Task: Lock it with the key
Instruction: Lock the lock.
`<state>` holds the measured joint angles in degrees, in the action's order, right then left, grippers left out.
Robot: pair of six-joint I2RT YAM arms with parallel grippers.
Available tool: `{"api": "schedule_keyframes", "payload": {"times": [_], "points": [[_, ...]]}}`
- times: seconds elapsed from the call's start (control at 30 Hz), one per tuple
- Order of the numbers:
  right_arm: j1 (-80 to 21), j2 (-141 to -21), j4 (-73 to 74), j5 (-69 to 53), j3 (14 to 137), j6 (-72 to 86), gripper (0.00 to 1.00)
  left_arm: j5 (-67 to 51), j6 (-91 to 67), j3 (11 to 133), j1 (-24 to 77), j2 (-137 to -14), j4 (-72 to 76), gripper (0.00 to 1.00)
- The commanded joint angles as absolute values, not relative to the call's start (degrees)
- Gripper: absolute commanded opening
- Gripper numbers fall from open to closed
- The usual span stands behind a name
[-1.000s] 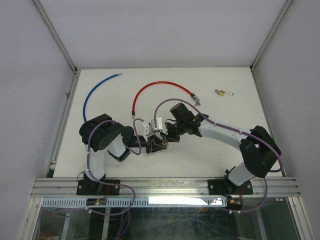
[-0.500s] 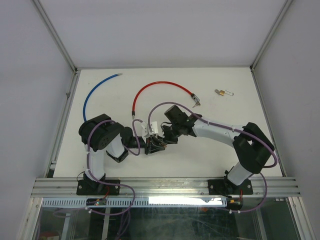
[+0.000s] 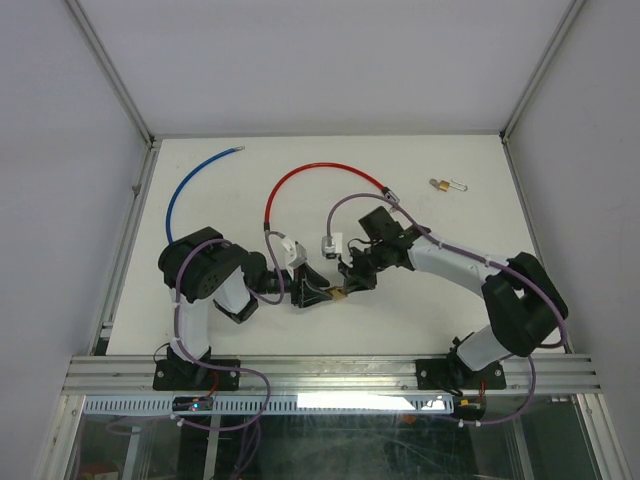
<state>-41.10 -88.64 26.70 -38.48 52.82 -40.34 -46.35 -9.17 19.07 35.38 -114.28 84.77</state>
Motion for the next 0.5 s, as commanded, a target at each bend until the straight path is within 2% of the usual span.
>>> {"api": "schedule_keyframes", "payload": {"times": [0.0, 0.17, 0.47], "points": [[-37.1, -80.7, 36.5, -46.2, 51.1, -39.0, 0.0, -41.2, -17.8, 19.5, 33.5, -111.2, 99.7, 0.53], [-33.7, -76.4, 38.4, -48.9, 51.2, -40.6, 0.0, -39.7, -22.2, 17.2, 33.5, -107.5, 99.7, 0.73], [-25.2, -70.9, 45.0, -54.4, 52.4, -44.9, 0.0, -35.5, -37.2, 12.1, 32.8, -97.6, 99.7, 0.92]]}}
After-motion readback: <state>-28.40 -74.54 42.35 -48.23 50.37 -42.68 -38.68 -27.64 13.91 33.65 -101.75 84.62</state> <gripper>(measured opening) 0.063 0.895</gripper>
